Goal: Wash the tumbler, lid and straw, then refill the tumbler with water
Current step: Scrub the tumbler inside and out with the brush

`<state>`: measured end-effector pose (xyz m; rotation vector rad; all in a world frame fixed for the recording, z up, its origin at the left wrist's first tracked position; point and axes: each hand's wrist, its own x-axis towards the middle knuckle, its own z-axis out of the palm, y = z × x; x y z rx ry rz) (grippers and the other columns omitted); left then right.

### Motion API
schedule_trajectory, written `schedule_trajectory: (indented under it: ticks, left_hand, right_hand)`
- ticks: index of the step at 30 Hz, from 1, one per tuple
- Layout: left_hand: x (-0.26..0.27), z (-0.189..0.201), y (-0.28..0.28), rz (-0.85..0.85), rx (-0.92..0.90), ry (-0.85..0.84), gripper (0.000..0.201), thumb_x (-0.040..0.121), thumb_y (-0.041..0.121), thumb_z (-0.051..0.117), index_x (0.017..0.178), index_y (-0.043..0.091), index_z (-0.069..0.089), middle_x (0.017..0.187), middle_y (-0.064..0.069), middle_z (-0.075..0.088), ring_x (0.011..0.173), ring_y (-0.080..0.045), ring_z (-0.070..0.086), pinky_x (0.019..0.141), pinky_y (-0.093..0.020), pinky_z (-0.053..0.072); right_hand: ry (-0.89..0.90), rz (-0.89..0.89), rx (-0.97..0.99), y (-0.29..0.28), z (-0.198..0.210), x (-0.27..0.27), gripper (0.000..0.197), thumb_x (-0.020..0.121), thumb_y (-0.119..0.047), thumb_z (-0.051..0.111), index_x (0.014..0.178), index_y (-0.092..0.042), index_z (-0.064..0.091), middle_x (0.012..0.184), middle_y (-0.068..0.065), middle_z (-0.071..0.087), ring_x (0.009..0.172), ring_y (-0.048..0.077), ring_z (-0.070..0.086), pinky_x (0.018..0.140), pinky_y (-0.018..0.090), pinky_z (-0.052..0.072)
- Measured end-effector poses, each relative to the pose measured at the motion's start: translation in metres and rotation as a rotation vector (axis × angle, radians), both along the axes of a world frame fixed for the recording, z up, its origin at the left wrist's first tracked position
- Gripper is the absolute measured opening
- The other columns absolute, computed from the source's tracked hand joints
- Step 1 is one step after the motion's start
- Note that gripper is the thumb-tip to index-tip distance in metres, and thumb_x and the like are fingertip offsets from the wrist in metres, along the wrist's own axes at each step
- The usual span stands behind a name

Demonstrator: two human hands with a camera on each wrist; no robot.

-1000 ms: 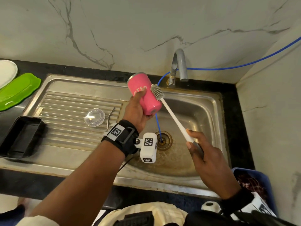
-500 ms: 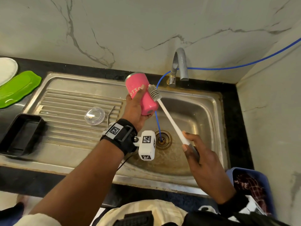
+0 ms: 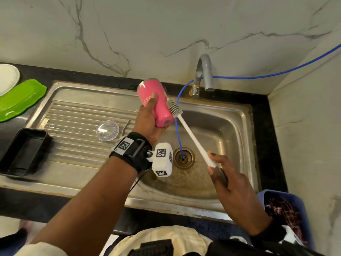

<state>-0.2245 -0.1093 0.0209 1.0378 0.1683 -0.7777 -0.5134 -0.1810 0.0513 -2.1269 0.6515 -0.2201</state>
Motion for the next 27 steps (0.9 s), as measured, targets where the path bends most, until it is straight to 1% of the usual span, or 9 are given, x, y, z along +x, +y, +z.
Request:
schedule_trajectory:
  ticks: [3, 5, 8, 11, 14, 17, 21, 23, 27]
  left_hand:
    - [0.002, -0.001, 0.004, 0.006, 0.024, -0.015, 0.080, 0.088, 0.049, 0.076, 0.152, 0.017, 0.039, 0.138, -0.020, 0.064, 0.111, -0.036, 0.073, 0.083, -0.050, 0.061]
    - [-0.009, -0.002, 0.002, -0.035, 0.036, -0.043, 0.075, 0.091, 0.049, 0.074, 0.151, 0.018, 0.041, 0.136, -0.018, 0.064, 0.113, -0.034, 0.071, 0.080, -0.047, 0.061]
    - [-0.022, -0.009, -0.005, -0.046, -0.002, -0.067, 0.076, 0.090, 0.049, 0.073, 0.152, 0.019, 0.042, 0.140, -0.017, 0.064, 0.121, -0.036, 0.067, 0.082, -0.047, 0.060]
    - [-0.018, -0.009, -0.006, 0.010, -0.026, -0.047, 0.078, 0.088, 0.050, 0.074, 0.152, 0.017, 0.043, 0.136, -0.018, 0.064, 0.110, -0.032, 0.070, 0.078, -0.045, 0.060]
    - [-0.004, -0.008, -0.001, 0.076, -0.033, -0.025, 0.068, 0.097, 0.047, 0.069, 0.151, 0.015, 0.041, 0.134, -0.018, 0.064, 0.107, -0.032, 0.072, 0.077, -0.045, 0.061]
    - [0.000, -0.009, 0.004, 0.064, -0.048, -0.021, 0.078, 0.090, 0.050, 0.075, 0.152, 0.016, 0.041, 0.140, -0.022, 0.062, 0.115, -0.036, 0.071, 0.082, -0.048, 0.061]
    - [-0.018, -0.013, 0.002, -0.023, -0.071, -0.032, 0.076, 0.092, 0.049, 0.071, 0.154, 0.018, 0.040, 0.140, -0.018, 0.061, 0.116, -0.033, 0.068, 0.082, -0.046, 0.060]
    - [-0.021, -0.014, 0.001, -0.027, -0.088, -0.018, 0.075, 0.093, 0.049, 0.070, 0.154, 0.017, 0.040, 0.140, -0.019, 0.061, 0.119, -0.034, 0.067, 0.082, -0.045, 0.060]
    - [-0.004, -0.008, 0.003, 0.046, -0.150, -0.013, 0.070, 0.099, 0.044, 0.066, 0.154, 0.009, 0.041, 0.130, -0.019, 0.065, 0.106, -0.027, 0.072, 0.084, -0.041, 0.060]
  right_hand:
    - [0.013, -0.003, 0.001, 0.000, -0.001, -0.002, 0.032, 0.104, -0.043, 0.049, 0.133, -0.056, 0.048, 0.067, 0.001, 0.054, 0.047, 0.009, 0.044, 0.045, 0.024, 0.036]
    - [0.008, -0.018, 0.002, -0.003, 0.000, 0.004, 0.032, 0.105, -0.039, 0.050, 0.135, -0.051, 0.050, 0.061, -0.005, 0.052, 0.045, 0.007, 0.044, 0.044, 0.018, 0.033]
    - [-0.025, -0.051, -0.016, -0.005, 0.000, 0.017, 0.029, 0.106, -0.036, 0.052, 0.133, -0.046, 0.051, 0.058, -0.009, 0.049, 0.044, 0.008, 0.043, 0.043, 0.017, 0.031]
    - [-0.025, -0.057, -0.010, 0.003, -0.001, 0.018, 0.030, 0.105, -0.040, 0.050, 0.134, -0.045, 0.052, 0.060, -0.012, 0.051, 0.045, 0.006, 0.042, 0.043, 0.018, 0.032]
    - [-0.027, -0.013, 0.032, 0.012, 0.000, 0.008, 0.030, 0.105, -0.044, 0.048, 0.135, -0.047, 0.051, 0.064, -0.004, 0.054, 0.047, 0.011, 0.043, 0.044, 0.025, 0.035]
    - [-0.012, -0.012, 0.045, 0.010, 0.000, 0.003, 0.030, 0.103, -0.049, 0.047, 0.131, -0.057, 0.048, 0.067, 0.008, 0.056, 0.048, 0.017, 0.047, 0.047, 0.034, 0.041]
    - [-0.001, -0.045, 0.020, 0.001, 0.000, 0.011, 0.029, 0.106, -0.039, 0.051, 0.133, -0.049, 0.050, 0.058, -0.007, 0.051, 0.045, 0.007, 0.042, 0.044, 0.019, 0.033]
    - [-0.006, -0.045, 0.010, -0.001, 0.001, 0.015, 0.029, 0.108, -0.032, 0.053, 0.132, -0.047, 0.050, 0.058, -0.011, 0.051, 0.044, 0.006, 0.043, 0.044, 0.018, 0.033]
    - [0.008, -0.030, 0.023, 0.002, 0.002, 0.009, 0.031, 0.107, -0.034, 0.053, 0.134, -0.049, 0.051, 0.058, -0.009, 0.048, 0.045, 0.006, 0.042, 0.044, 0.020, 0.034]
